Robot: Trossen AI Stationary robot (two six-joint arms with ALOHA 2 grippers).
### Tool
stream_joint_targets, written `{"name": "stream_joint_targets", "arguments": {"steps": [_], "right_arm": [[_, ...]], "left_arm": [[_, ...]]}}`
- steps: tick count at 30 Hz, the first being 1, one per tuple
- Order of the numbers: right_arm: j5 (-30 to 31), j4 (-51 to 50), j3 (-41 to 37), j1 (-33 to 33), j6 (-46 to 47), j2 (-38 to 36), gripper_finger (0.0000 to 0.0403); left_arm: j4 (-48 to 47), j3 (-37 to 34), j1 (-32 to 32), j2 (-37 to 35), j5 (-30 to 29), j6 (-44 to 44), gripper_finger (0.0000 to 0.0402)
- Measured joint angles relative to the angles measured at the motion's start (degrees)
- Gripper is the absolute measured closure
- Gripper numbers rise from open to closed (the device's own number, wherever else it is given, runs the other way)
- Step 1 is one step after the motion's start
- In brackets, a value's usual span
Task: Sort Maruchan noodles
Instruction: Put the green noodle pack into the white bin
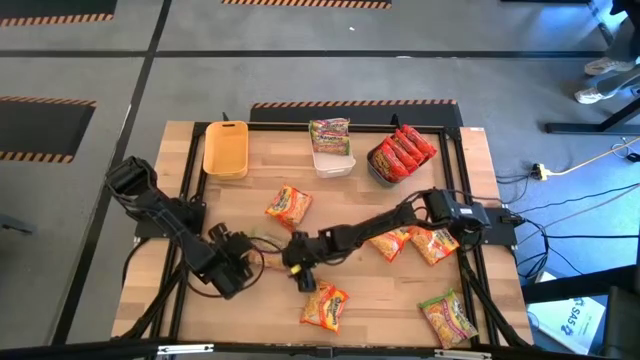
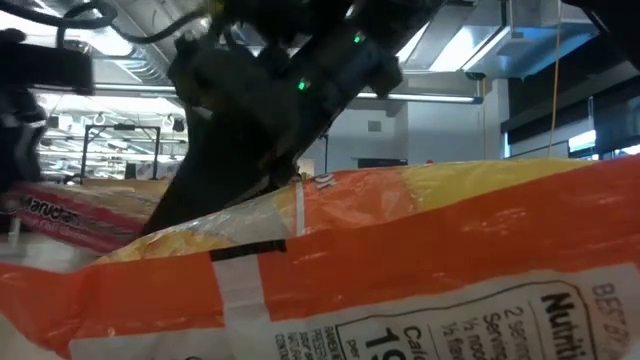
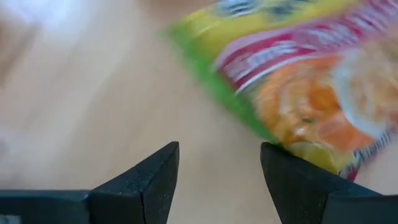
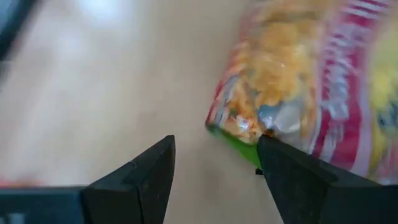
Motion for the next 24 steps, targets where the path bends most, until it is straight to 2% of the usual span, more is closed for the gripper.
{"name": "stream_joint_targets", "arguments": {"steps": [4,11,15,20,24], "right_arm": [[3.1,-2.3,0.1,2.5,2.4,-1.3,0.0171],[12.3,-9.3,0.3,5.4,4.1,-7.4,0.0171],[15.9,-14.6,0.4,6.6,4.7,-11.5,0.0171],[14.2,-16.0,0.4,6.3,6.2,-14.4,0.0171],[10.0,-16.3,0.4,4.8,7.1,-14.6,0.0171]], "left_arm": [[2.1,0.2,0.6,0.0,-3.3,-0.3,0.0179],[2.8,0.3,0.4,-0.1,-1.6,1.2,0.0179],[1.5,1.8,-1.5,-1.2,-2.6,1.8,0.0179],[1.6,2.9,-4.7,-2.5,-3.4,2.4,0.0179],[5.6,2.9,-7.5,-2.6,-8.5,1.6,0.0179]]}}
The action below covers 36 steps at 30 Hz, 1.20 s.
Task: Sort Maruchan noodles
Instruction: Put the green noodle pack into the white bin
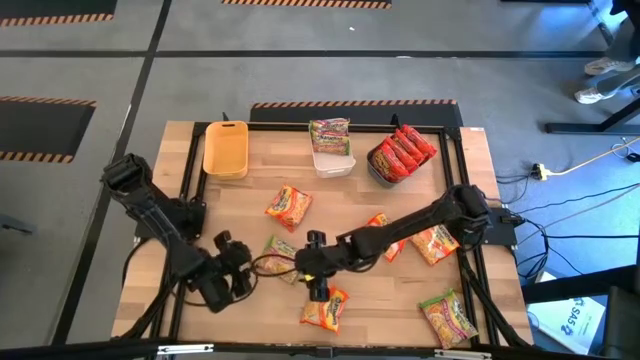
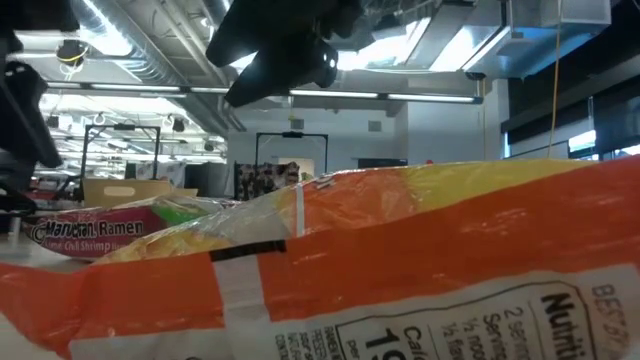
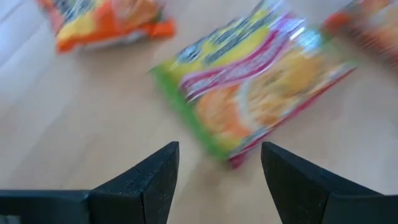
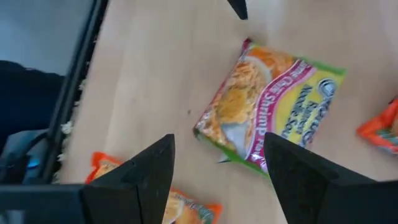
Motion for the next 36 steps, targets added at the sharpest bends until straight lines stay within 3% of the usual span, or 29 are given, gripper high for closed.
{"name": "stream_joint_targets", "arguments": {"steps": [8,16,25,29,36], "right_arm": [[-8.3,6.9,-5.6,-8.4,1.2,0.0,0.0171],[-17.6,29.3,-18.3,-16.9,12.4,1.2,0.0171],[-19.0,34.4,-21.5,-15.8,17.9,2.3,0.0171],[-21.8,37.7,-21.5,-15.4,21.1,4.3,0.0169],[-25.6,40.0,-21.4,-15.4,24.9,6.6,0.0105]], "left_arm": [[13.4,0.0,-0.4,0.1,-11.5,10.7,0.0179],[20.6,0.0,1.9,5.2,-12.5,16.9,0.0179],[29.5,0.0,2.0,15.9,-10.2,16.4,0.0179],[33.4,0.1,2.0,19.9,-12.4,16.3,0.0179],[35.2,0.1,1.7,21.7,-14.8,16.2,0.0179]]}}
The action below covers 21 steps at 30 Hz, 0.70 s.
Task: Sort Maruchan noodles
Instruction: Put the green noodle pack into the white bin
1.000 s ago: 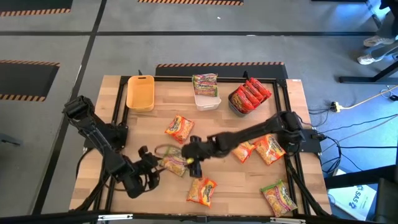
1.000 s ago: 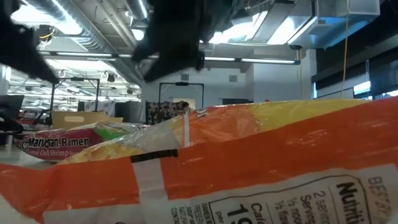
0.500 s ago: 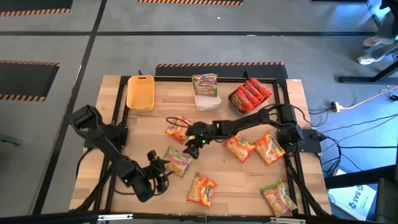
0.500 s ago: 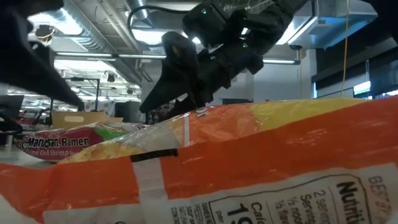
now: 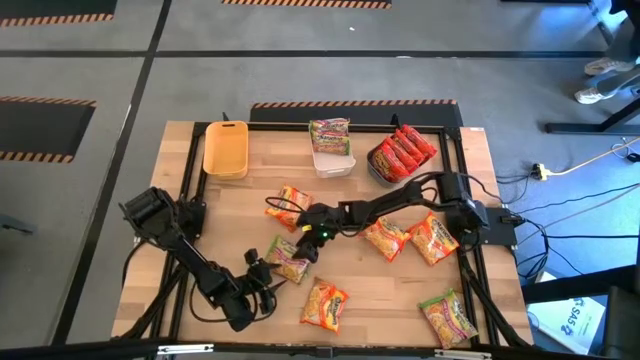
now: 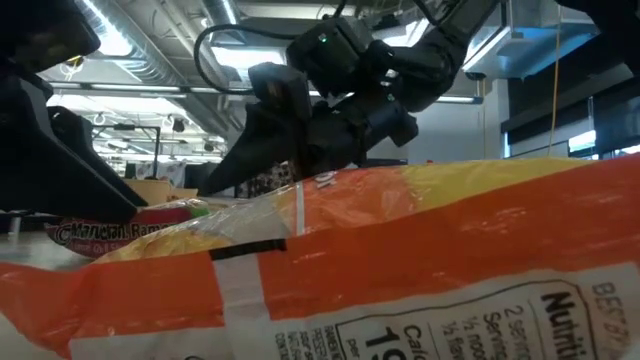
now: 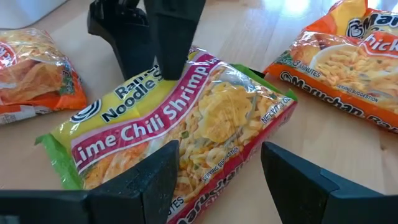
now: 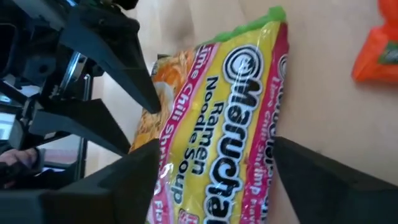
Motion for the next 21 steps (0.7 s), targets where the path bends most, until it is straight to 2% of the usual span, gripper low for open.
{"name": "stream_joint_targets", "arguments": {"steps": [4,7,21], "right_arm": [[0.3,-0.7,0.0,0.0,1.1,0.0,0.0061],[0.4,-0.5,0.0,0.1,3.0,0.0,0.0044],[-0.7,-0.9,2.6,2.5,8.2,1.5,0.004]], "left_arm": [[0.2,0.0,0.0,0.1,-0.2,0.4,0.0179],[0.2,-0.1,0.0,0.1,-0.8,0.5,0.0179],[1.1,-0.2,2.6,0.2,-2.2,8.5,0.0179]]}}
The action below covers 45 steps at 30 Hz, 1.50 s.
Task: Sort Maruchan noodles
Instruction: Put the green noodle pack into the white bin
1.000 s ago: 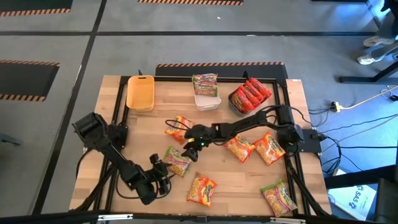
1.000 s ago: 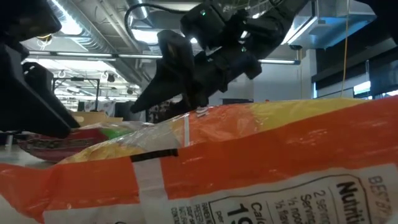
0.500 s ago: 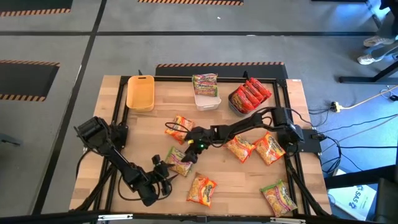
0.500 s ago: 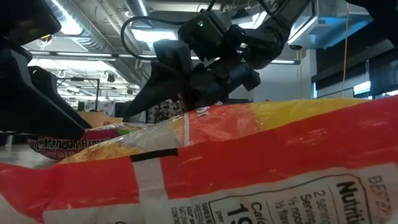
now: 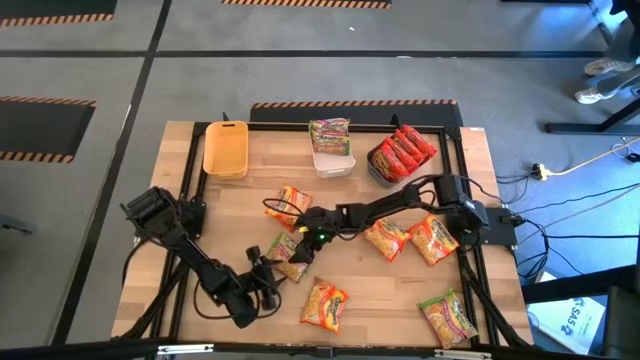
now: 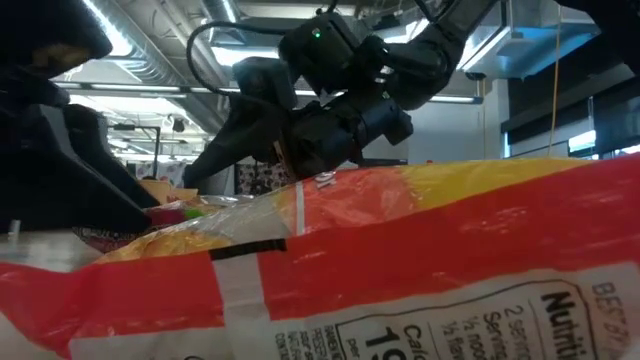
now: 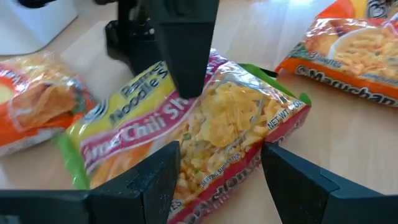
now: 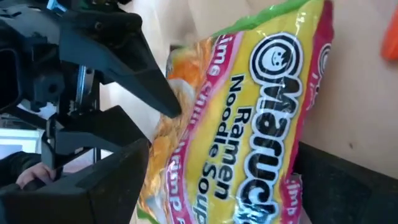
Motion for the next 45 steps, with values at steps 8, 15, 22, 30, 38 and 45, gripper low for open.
{"name": "stream_joint_targets", "arguments": {"steps": [8,15,22,30,38,45], "right_arm": [[2.5,-0.2,2.5,0.6,-4.2,0.3,0.0077],[4.1,-1.1,2.5,0.6,-7.3,0.3,0.0171],[5.1,-1.6,2.5,0.5,-9.5,0.2,0.0261],[4.9,-1.1,2.6,0.6,-14.1,-0.2,0.0284],[4.0,-2.4,2.7,0.8,-18.1,-0.7,0.0292],[5.0,-8.0,2.7,0.7,-24.5,-4.2,0.0311]], "left_arm": [[3.6,0.0,0.9,0.0,-0.1,5.9,0.0179],[3.4,0.0,0.6,0.0,-0.4,7.2,0.0179],[3.4,0.0,0.6,0.0,-0.7,8.2,0.0179],[2.7,0.0,-0.7,-1.4,-0.5,9.3,0.0179],[-3.6,0.0,-2.6,-10.8,4.2,9.4,0.0179],[-16.2,0.0,-4.5,-20.1,6.8,3.2,0.0179]]}}
